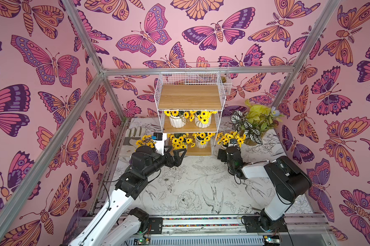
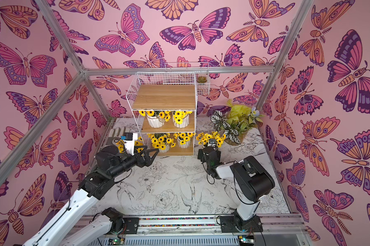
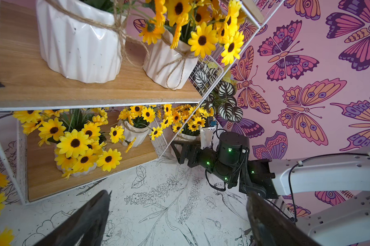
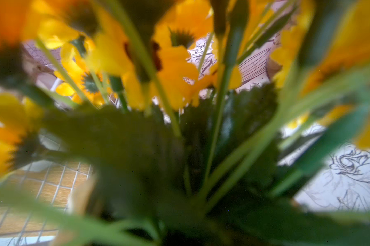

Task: Take the sunflower pots off the shelves
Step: Place the sunflower pot at the center of the board.

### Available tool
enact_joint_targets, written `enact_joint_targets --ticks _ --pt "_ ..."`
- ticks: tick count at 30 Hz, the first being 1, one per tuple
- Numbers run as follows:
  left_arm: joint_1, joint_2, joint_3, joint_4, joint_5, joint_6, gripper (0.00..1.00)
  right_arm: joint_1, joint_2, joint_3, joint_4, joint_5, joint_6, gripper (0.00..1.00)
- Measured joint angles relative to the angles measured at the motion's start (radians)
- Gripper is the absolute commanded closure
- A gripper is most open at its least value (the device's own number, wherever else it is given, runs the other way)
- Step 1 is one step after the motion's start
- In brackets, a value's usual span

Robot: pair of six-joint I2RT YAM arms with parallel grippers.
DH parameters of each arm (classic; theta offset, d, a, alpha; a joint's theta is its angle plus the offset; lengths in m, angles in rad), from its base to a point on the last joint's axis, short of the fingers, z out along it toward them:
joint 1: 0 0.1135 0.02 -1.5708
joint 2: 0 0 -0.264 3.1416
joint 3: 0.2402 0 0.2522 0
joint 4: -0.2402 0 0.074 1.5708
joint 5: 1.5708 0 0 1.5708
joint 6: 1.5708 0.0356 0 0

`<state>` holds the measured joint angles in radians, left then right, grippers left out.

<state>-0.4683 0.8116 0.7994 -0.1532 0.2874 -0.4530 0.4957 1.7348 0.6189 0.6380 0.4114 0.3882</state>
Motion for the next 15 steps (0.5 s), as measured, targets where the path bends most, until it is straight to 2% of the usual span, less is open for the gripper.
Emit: enact_joint_targets --ticks 5,13,15 --pt "-0.003 -0.004 -0.019 0.0 0.0 -0.001 0.0 0.022 0.016 -0.022 0.055 0.049 0.011 0.25" --pt "-0.003 -0.037 -0.032 -0.001 0.0 -0.008 0.0 0.045 0.024 -0.035 0.076 0.09 0.039 0.17" --pt "-0.003 -0.043 -0.033 -0.001 0.0 -0.009 0.0 0.05 0.027 -0.035 0.08 0.101 0.04 0.12"
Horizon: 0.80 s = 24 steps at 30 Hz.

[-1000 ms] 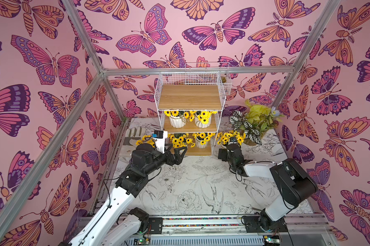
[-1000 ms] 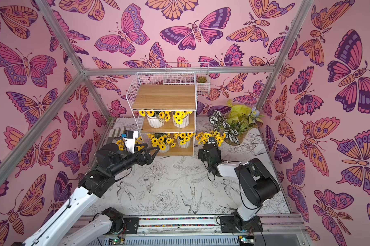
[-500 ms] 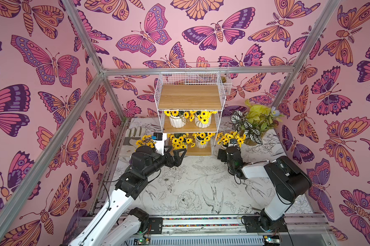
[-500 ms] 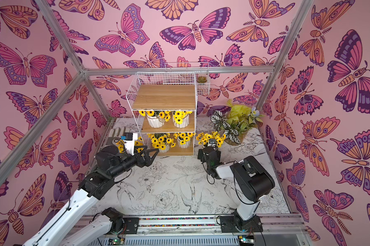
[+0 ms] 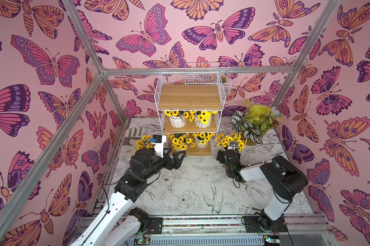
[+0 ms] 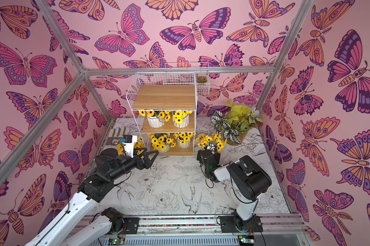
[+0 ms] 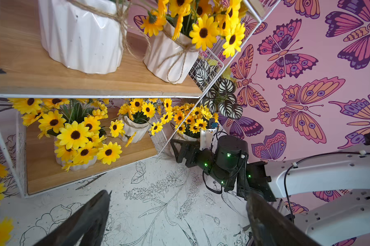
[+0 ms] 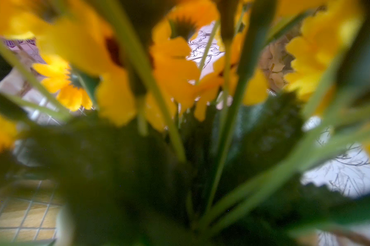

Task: Take the sunflower pots off the shelves
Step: Place the sunflower pot at the center of the board.

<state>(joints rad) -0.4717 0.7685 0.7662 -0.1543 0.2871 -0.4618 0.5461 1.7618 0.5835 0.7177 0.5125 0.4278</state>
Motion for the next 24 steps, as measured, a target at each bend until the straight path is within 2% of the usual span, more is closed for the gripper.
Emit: enact_joint_targets --ticks 1,7,18,24 --pt "0.0 -0.003 0.0 0.0 0.0 0.0 0.0 0.002 0.001 0.0 0.0 0.004 0.002 0.06" --pt "0.0 -0.024 -0.011 -0.003 -0.006 0.0 0.0 0.026 0.003 -0.003 -0.026 0.021 0.017 0.01" --pt "0.0 -0.044 -0.021 -0.005 -0.016 -0.004 0.0 0.066 -0.002 -0.012 -0.113 0.055 0.033 0.01" --pt "0.0 -0.072 -0.025 -0.017 -0.018 -0.004 0.0 0.091 -0.045 -0.014 -0.223 0.08 0.06 0.01"
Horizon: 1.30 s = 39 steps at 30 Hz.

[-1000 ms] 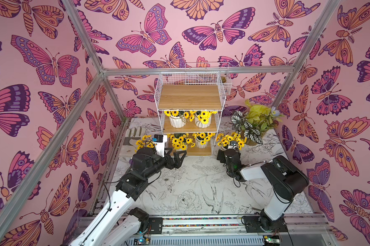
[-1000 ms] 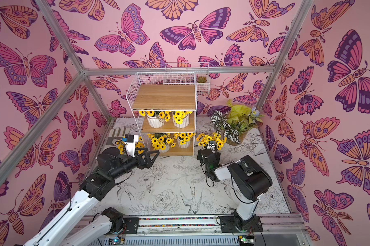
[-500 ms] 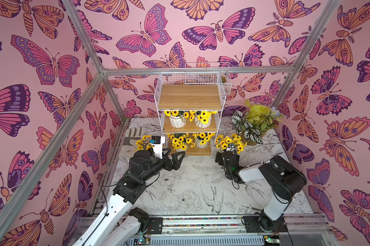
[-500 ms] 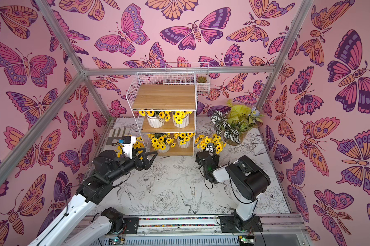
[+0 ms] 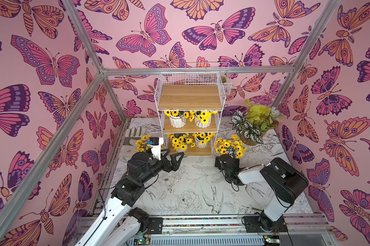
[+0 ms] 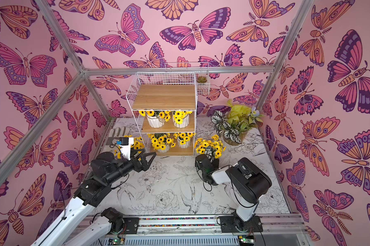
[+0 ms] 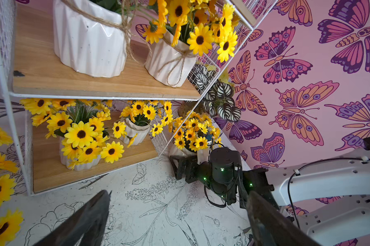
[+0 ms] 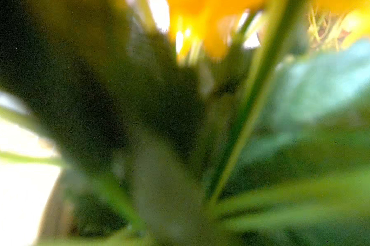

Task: Take the sunflower pots off the shelves
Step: Place the sunflower pot at the center of the board.

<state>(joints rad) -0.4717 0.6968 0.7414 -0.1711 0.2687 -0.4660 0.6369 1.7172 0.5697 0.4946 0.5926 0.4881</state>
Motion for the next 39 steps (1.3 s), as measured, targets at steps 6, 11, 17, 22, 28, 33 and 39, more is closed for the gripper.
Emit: enact_joint_targets --ticks 6,11,17,22,28,33,39 --pt "0.0 -0.003 -0.001 -0.016 0.0 0.0 0.0 0.025 -0.043 0.001 -0.134 0.02 0.041 0.01" --pt "0.0 -0.007 -0.002 -0.021 0.0 0.0 0.0 0.041 -0.058 0.019 -0.227 0.047 0.081 0.01" --pt "0.0 -0.013 -0.002 -0.025 0.0 -0.003 0.0 0.048 -0.059 0.043 -0.295 0.071 0.134 0.01" --pt "0.0 -0.006 -0.002 -0.031 0.001 -0.007 0.0 0.049 -0.052 0.082 -0.387 0.1 0.188 0.01" --pt "0.0 0.032 -0.002 -0.034 0.005 -0.01 0.0 0.048 -0.008 0.187 -0.568 0.148 0.275 0.01" --pt "-0.001 0.054 -0.002 -0.032 0.009 -0.011 0.0 0.034 -0.006 0.212 -0.672 0.17 0.332 0.01" --pt "-0.007 0.065 -0.002 -0.031 0.016 -0.011 0.0 -0.003 0.029 0.308 -0.822 0.202 0.406 0.01"
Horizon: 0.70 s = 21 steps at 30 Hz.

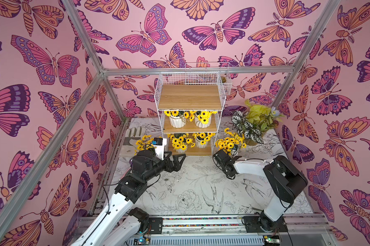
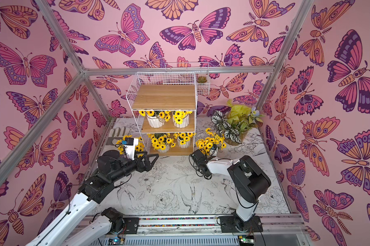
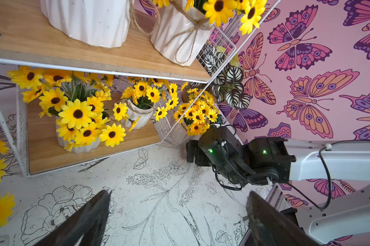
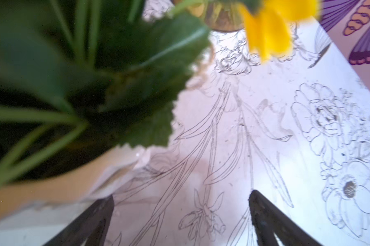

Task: Take the sunflower pots off the shelves
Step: Place the sunflower pot at the center of the board.

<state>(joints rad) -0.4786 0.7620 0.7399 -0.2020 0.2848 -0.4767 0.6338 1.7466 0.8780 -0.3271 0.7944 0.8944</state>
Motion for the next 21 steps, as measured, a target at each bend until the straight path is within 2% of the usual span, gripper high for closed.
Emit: enact_joint_targets --ticks 8,15,17,21 --pt "-0.016 0.071 0.0 0.022 -0.001 0.002 0.0 -0.039 0.018 0.058 -0.084 0.023 0.042 0.01" --pt "-0.1 0.154 0.027 0.034 -0.097 0.033 0.0 -0.06 -0.003 0.061 -0.103 0.037 0.037 0.01" --pt "-0.126 0.158 0.041 0.039 -0.145 0.045 0.0 -0.056 -0.054 0.046 -0.098 0.03 0.024 0.01" --pt "-0.178 0.156 0.062 0.053 -0.251 0.071 0.0 -0.032 -0.259 -0.016 -0.091 -0.02 -0.032 0.01"
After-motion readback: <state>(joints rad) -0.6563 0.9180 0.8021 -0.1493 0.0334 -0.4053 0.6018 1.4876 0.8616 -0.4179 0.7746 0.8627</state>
